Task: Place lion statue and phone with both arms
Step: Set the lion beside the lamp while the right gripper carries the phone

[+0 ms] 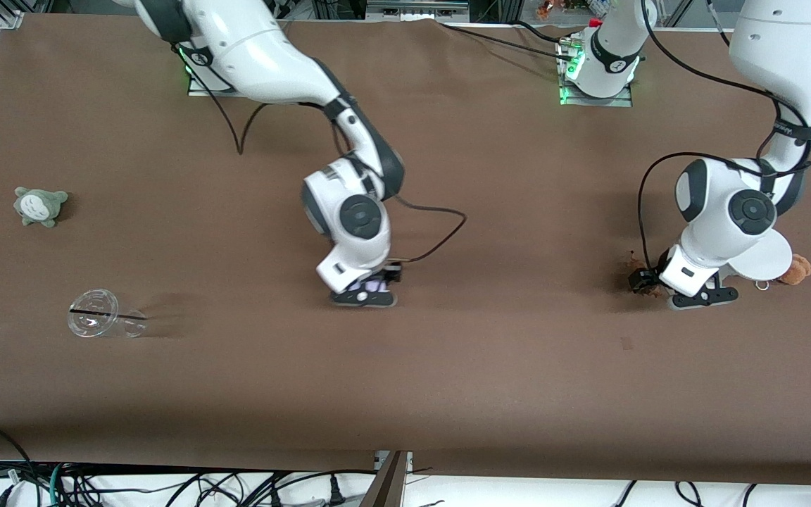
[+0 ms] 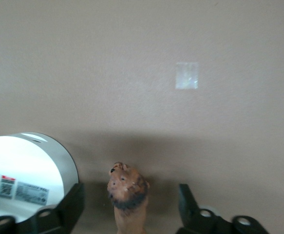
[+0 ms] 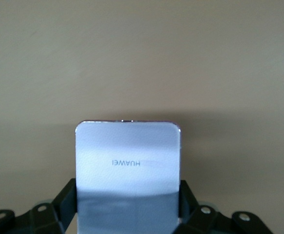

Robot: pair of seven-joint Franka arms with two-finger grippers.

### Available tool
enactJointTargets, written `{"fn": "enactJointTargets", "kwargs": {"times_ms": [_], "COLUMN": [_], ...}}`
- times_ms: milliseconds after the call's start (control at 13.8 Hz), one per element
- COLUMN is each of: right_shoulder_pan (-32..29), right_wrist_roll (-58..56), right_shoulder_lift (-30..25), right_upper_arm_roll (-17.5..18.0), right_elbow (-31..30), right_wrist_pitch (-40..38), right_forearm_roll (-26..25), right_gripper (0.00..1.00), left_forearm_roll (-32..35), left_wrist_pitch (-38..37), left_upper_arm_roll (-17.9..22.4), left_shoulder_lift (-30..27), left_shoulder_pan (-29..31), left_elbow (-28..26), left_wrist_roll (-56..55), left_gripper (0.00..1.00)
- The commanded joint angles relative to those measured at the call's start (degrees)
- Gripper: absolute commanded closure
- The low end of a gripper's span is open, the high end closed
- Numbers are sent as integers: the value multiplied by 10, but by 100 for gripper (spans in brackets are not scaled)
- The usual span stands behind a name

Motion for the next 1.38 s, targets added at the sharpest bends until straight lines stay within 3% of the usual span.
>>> {"fn": "enactJointTargets", "kwargs": {"times_ms": [0, 362, 580, 797, 1159, 1232, 1304], "right_shoulder_pan": [-53, -145, -194, -206, -225, -226, -225], "right_wrist_roll": [-116, -264, -301, -301, -279, -265, -249], "right_shoulder_lift": [-66, -125, -172, -183, -178, -178, -177], "right_upper_arm_roll": [9, 9, 9, 8, 8, 9, 9], "right_elbow": [-74, -183, -307, -380, -414, -413, -413], "right_wrist_pitch": [-17, 4, 115, 209, 276, 277, 277], "right_forearm_roll": [0, 28, 29, 29, 30, 30, 31], "right_gripper": [53, 52, 51, 49, 49, 46, 37], "left_forearm_roll": [-11, -15, -57, -58, -71, -69, -69], "left_wrist_pitch": [-134, -377, -479, -529, -571, -571, -572], "left_upper_arm_roll": [-18, -25, -20, -21, -24, -25, -25], "left_shoulder_lift": [-59, -128, -150, -181, -175, -168, -163], "left_shoulder_pan": [3, 2, 7, 21, 16, 16, 16], "left_elbow": [47, 192, 248, 256, 277, 282, 288], "left_wrist_roll": [3, 5, 9, 12, 11, 11, 11], "left_gripper": [0, 0, 0, 0, 0, 0, 0]}}
